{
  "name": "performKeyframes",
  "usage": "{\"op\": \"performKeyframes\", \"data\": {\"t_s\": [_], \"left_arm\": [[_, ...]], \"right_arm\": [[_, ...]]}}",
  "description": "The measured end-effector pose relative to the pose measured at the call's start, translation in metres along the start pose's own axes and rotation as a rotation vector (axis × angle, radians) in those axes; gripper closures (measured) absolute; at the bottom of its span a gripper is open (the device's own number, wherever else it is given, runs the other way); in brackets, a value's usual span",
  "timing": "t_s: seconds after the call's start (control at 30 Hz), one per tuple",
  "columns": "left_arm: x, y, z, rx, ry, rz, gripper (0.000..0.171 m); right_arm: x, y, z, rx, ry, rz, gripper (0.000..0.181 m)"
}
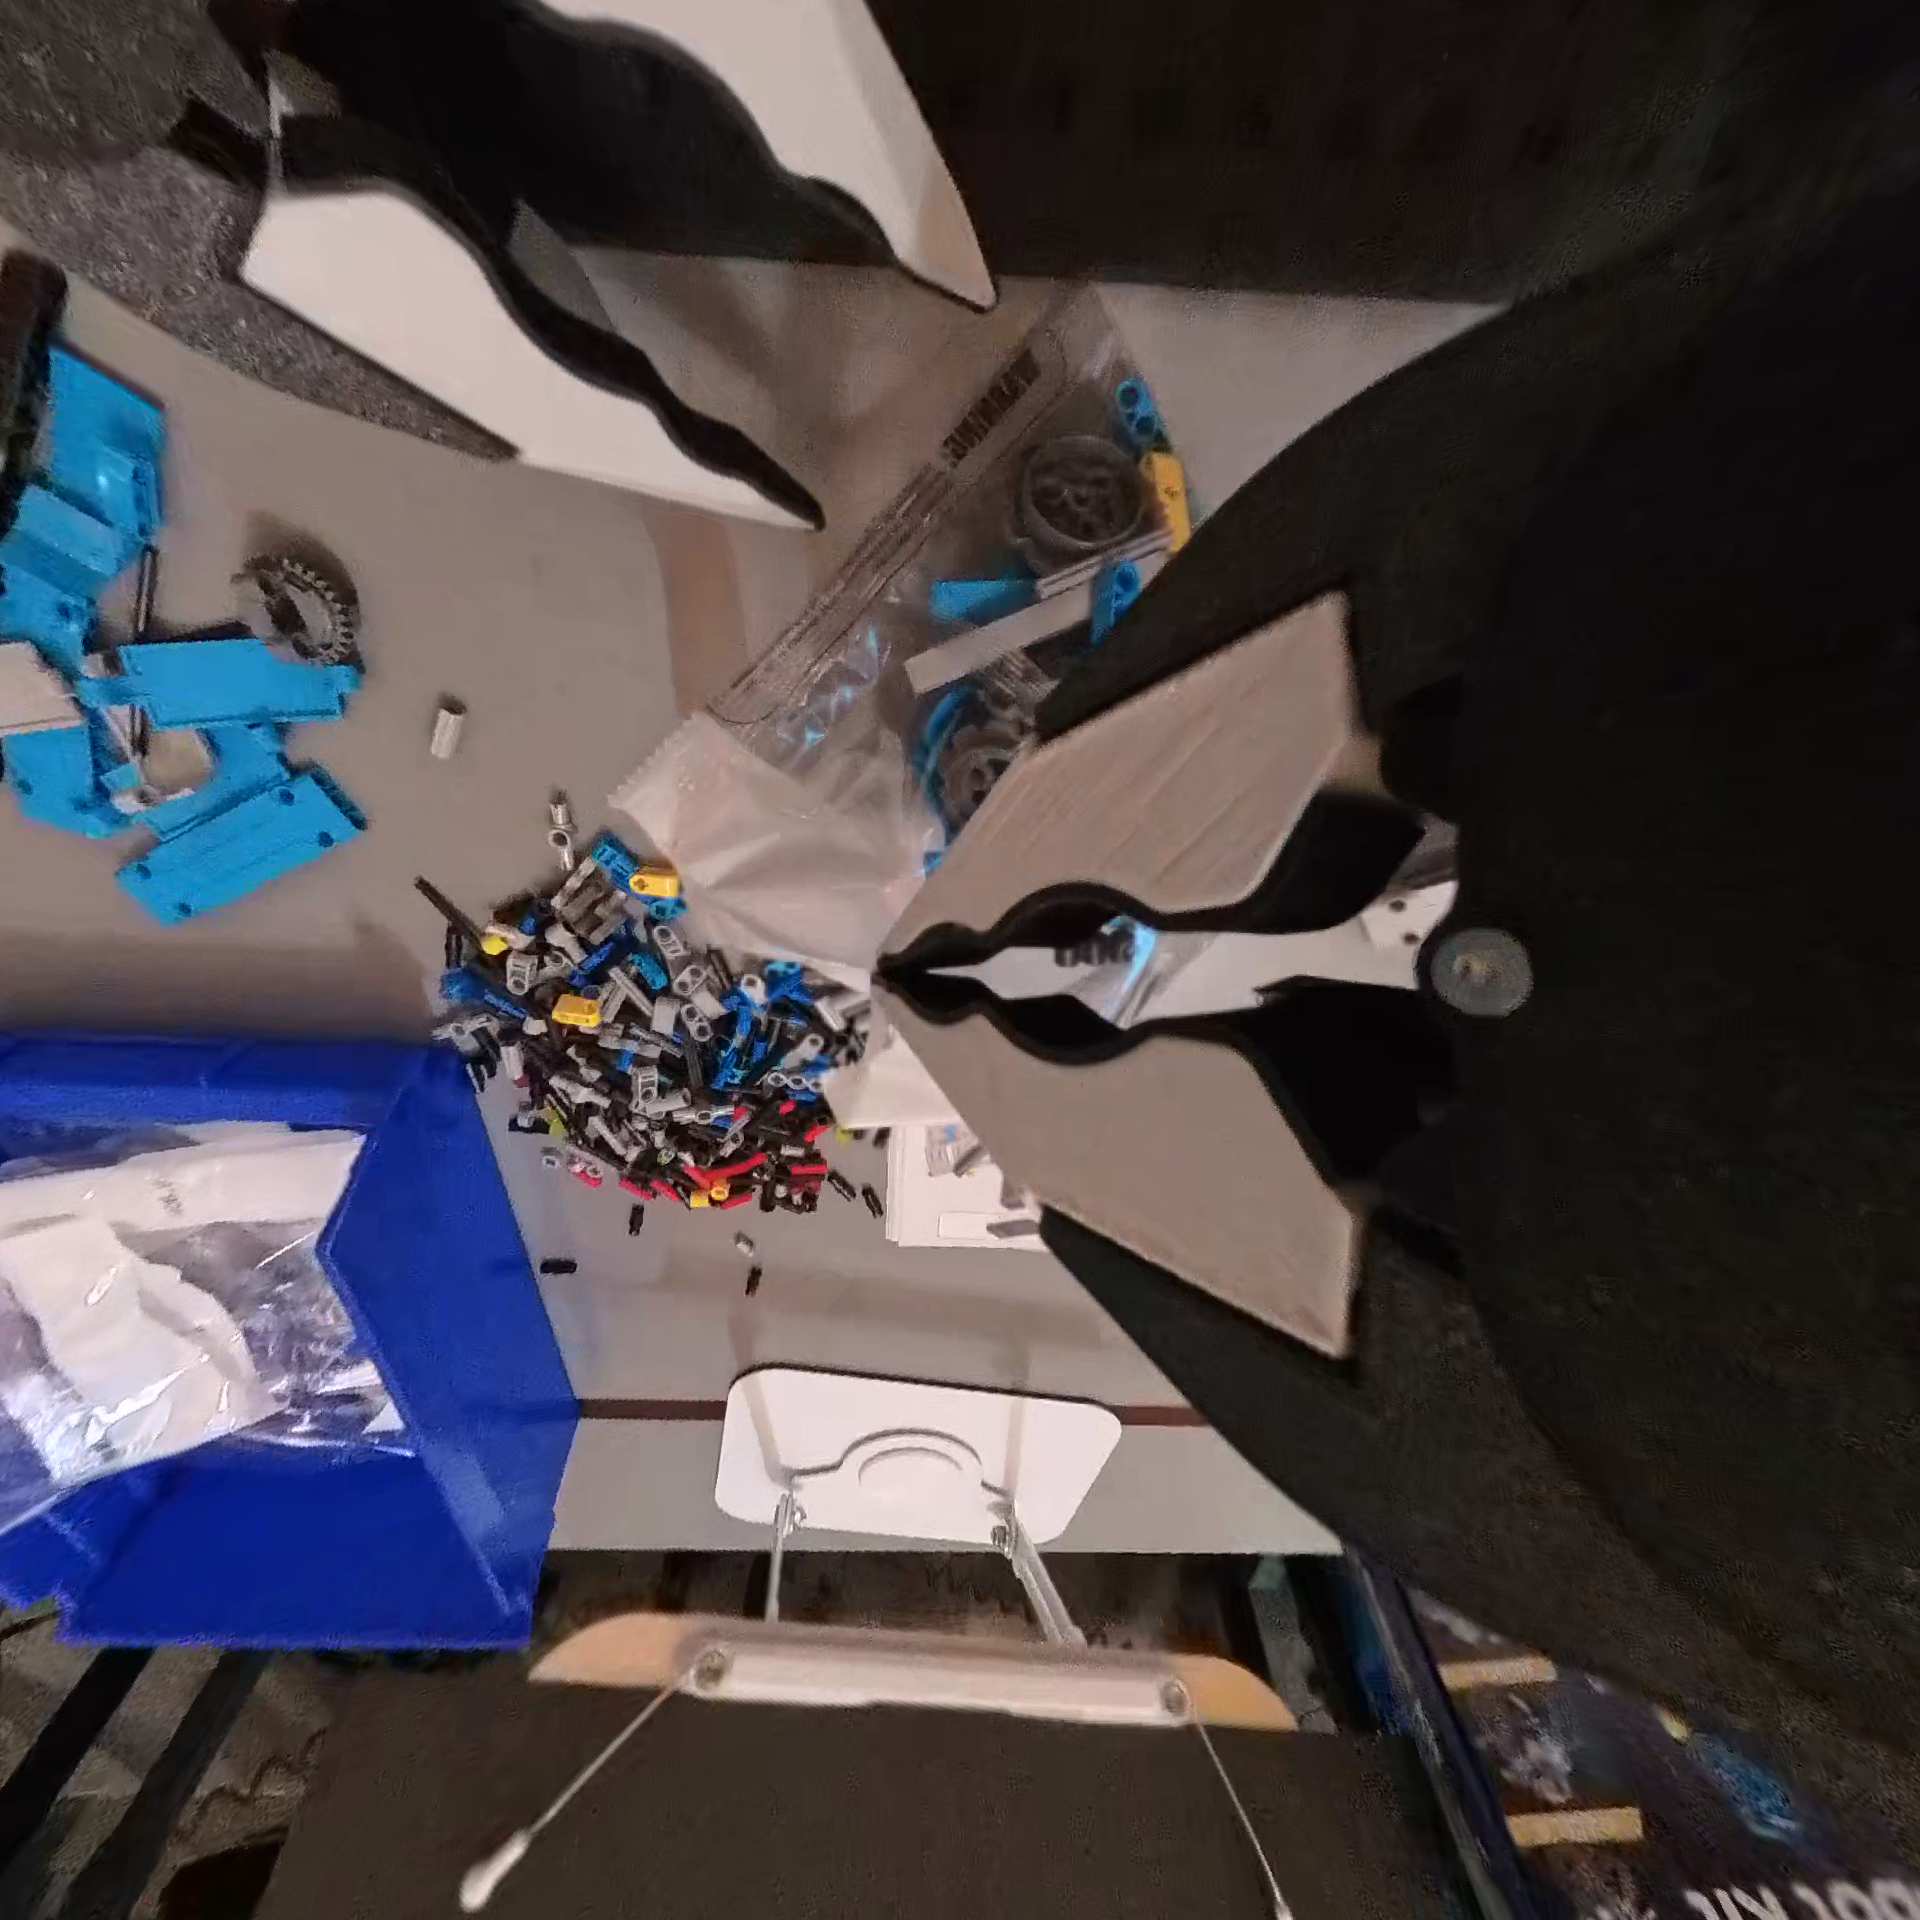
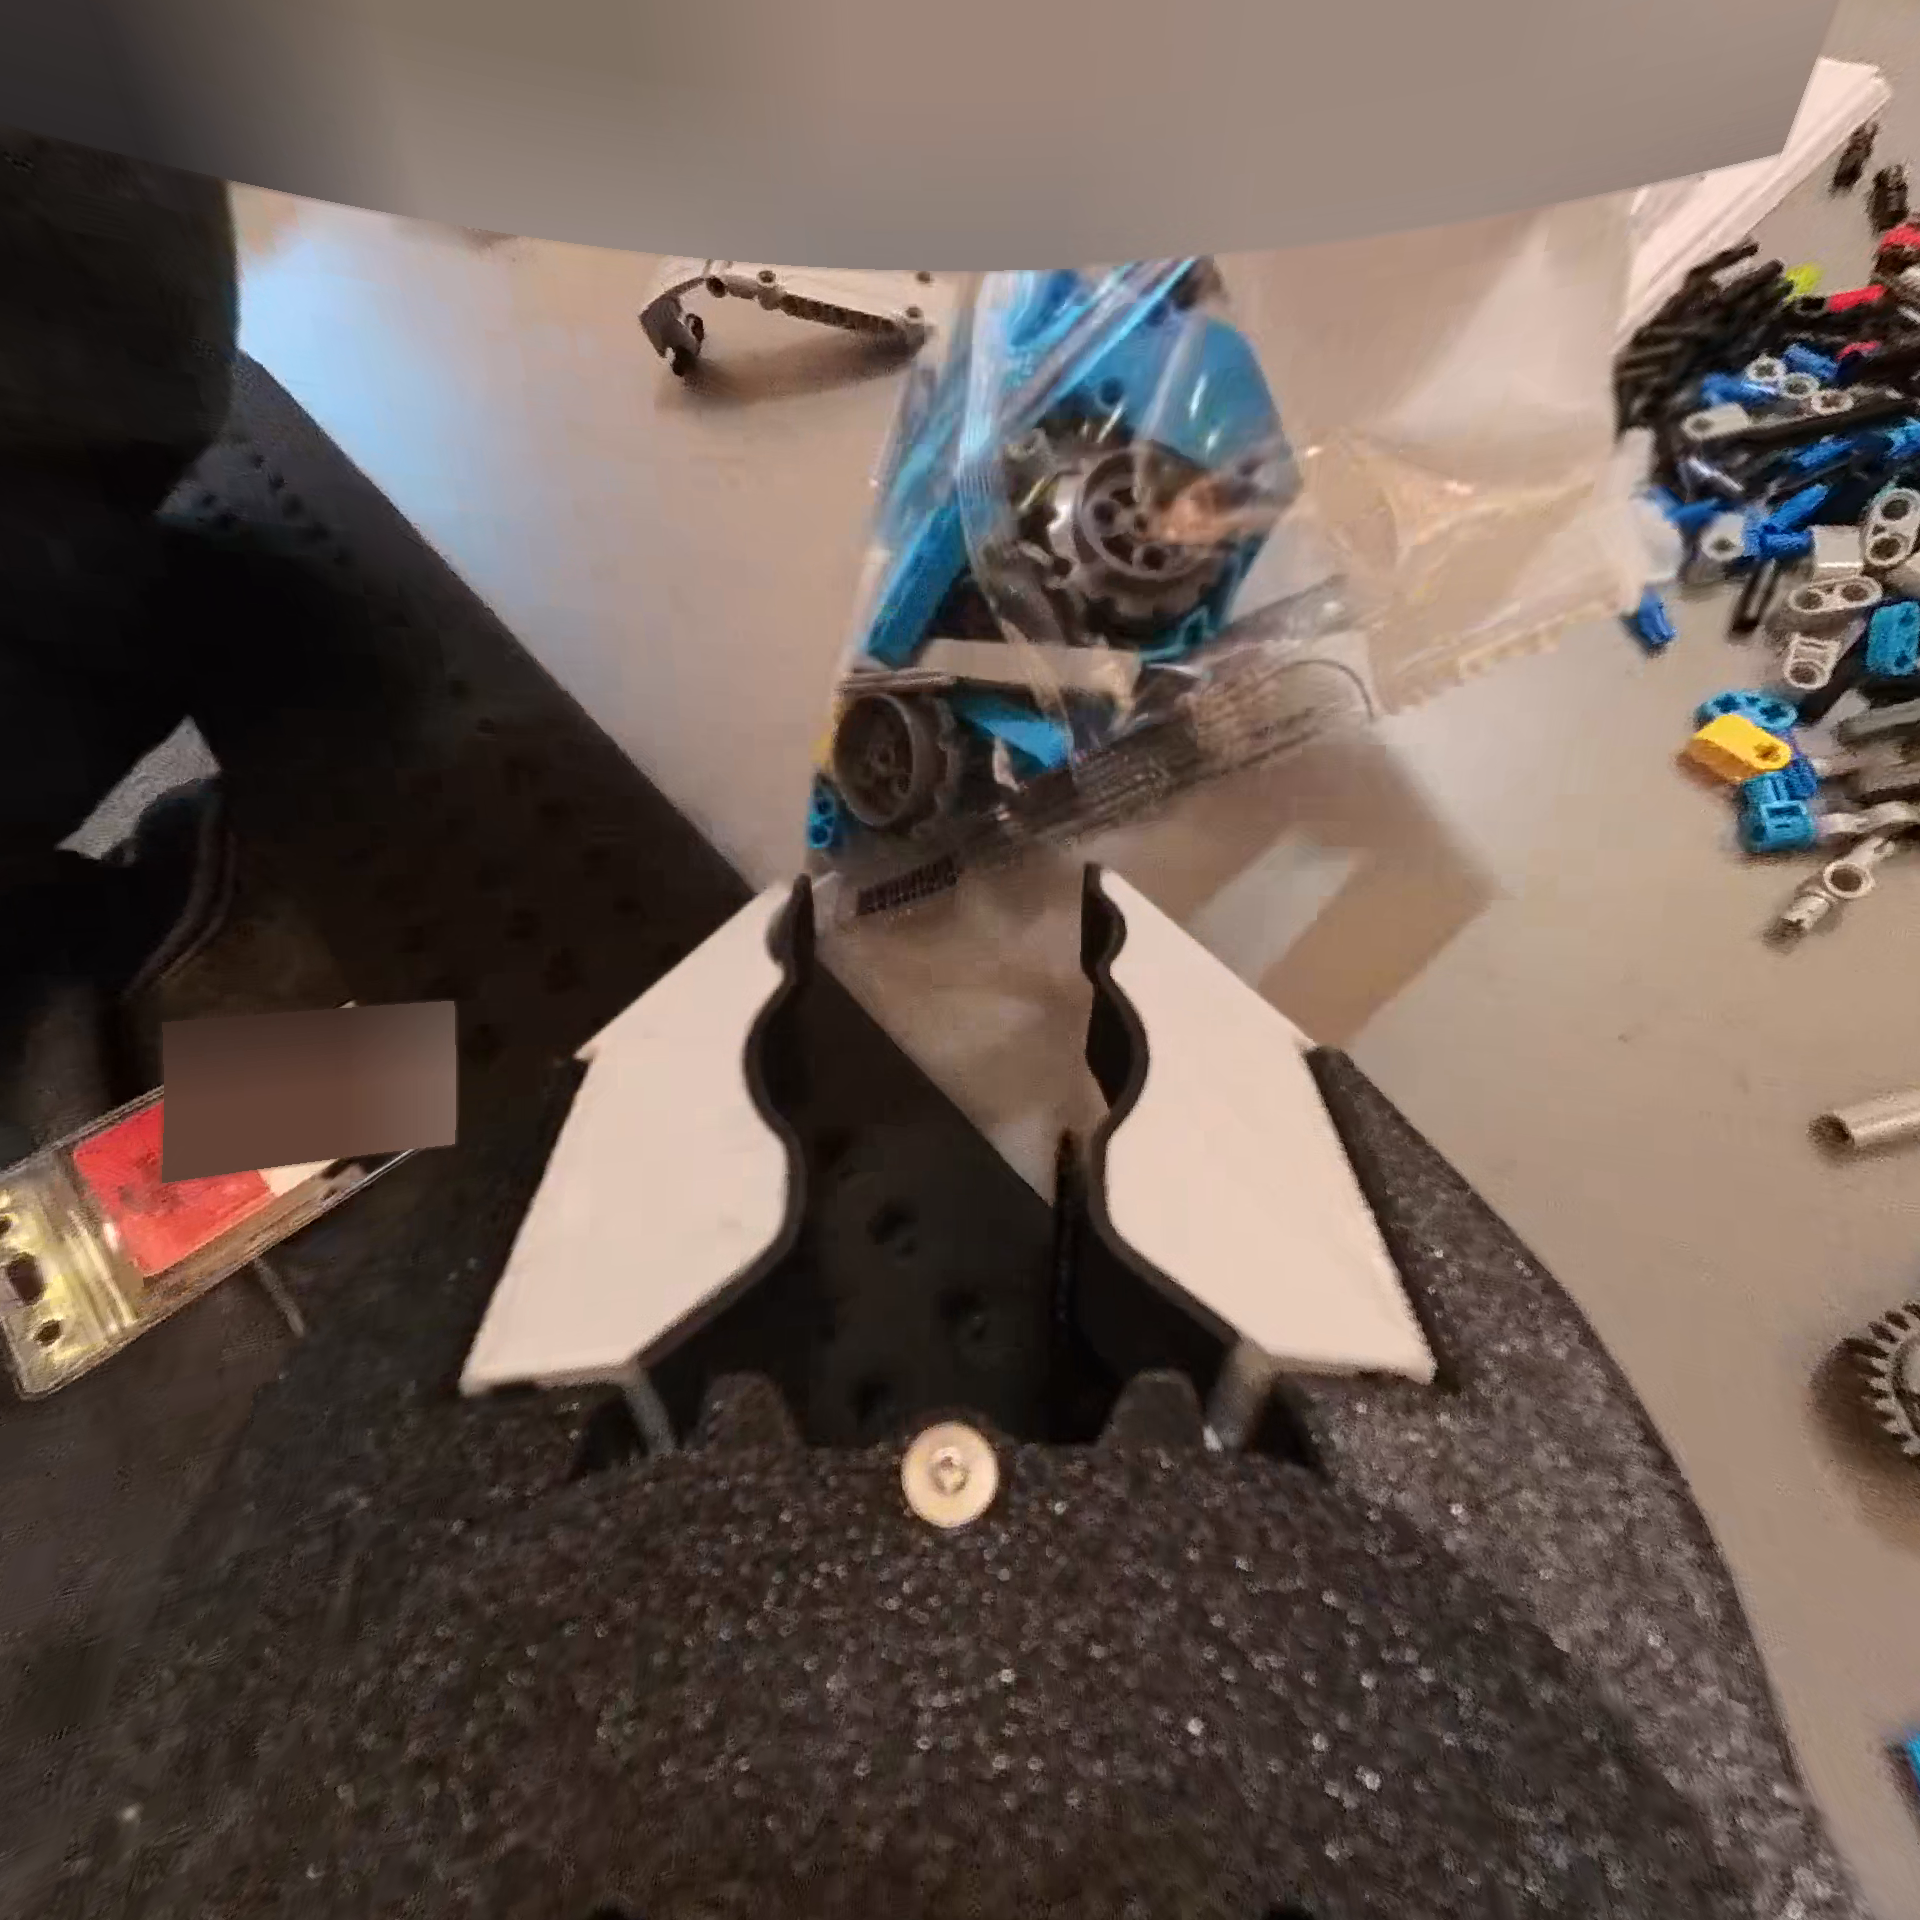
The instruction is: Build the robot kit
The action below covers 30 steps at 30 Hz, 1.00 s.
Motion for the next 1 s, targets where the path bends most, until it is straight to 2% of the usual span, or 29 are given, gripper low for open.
{"op": "performKeyframes", "data": {"t_s": [0.1, 0.13, 0.2, 0.23, 0.3, 0.37, 0.43, 0.5, 0.57, 0.7, 0.8, 0.83, 0.93, 1.0], "left_arm": [[-0.001, 0.025, -0.004, 0.011, -0.053, 0.068, 0.170], [-0.002, 0.029, -0.005, -0.010, -0.091, 0.097, 0.162], [-0.006, 0.027, -0.001, -0.068, -0.175, 0.188, 0.130], [-0.007, 0.021, 0.006, -0.094, -0.212, 0.236, 0.122], [-0.004, 0.009, 0.035, -0.139, -0.294, 0.299, 0.121], [-0.001, 0.007, 0.080, -0.136, -0.432, 0.385, 0.121], [-0.005, 0.007, 0.123, -0.159, -0.556, 0.455, 0.120], [-0.018, 0.006, 0.156, -0.159, -0.571, 0.469, 0.120], [-0.037, 0.007, 0.173, -0.130, -0.459, 0.408, 0.121], [-0.061, 0.022, 0.170, -0.034, -0.265, 0.276, 0.122], [-0.060, 0.036, 0.164, -0.005, -0.245, 0.217, 0.146], [-0.056, 0.035, 0.161, -0.025, -0.244, 0.191, 0.162], [-0.057, 0.023, 0.153, -0.061, -0.254, 0.240, 0.170], [-0.057, 0.014, 0.145, -0.077, -0.332, 0.309, 0.171]], "right_arm": [[-0.009, 0.004, 0.007, 0.047, 0.013, 0.079, 0.132], [-0.009, 0.005, 0.010, 0.060, 0.012, 0.088, 0.134], [-0.004, 0.006, 0.014, 0.080, 0.006, 0.109, 0.135], [-0.002, 0.007, 0.016, 0.096, -0.003, 0.119, 0.135], [0.003, 0.009, 0.018, 0.118, -0.011, 0.149, 0.130], [0.009, 0.015, 0.016, 0.122, 0.024, 0.117, 0.117], [0.015, 0.024, 0.015, 0.144, 0.053, 0.074, 0.113], [0.015, 0.031, 0.016, 0.168, 0.024, 0.108, 0.114], [0.018, 0.036, 0.013, 0.173, -0.005, 0.147, 0.120], [0.019, 0.051, 0.010, 0.236, -0.005, 0.230, 0.122], [0.020, 0.055, 0.006, 0.241, 0.043, 0.262, 0.122], [0.021, 0.056, 0.006, 0.242, 0.044, 0.276, 0.122], [0.022, 0.052, 0.006, 0.225, 0.034, 0.316, 0.122], [0.023, 0.046, 0.008, 0.200, 0.015, 0.357, 0.122]]}}
Point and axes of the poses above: each gripper's, where its closed fingertips meet, y out along the fingers, z out of its underside, x = y × z across the jaws, the point moved 4 cm from there along -y, back along the fingers, and after that the axes turned 8 degrees about x, right-handed, at the moved point
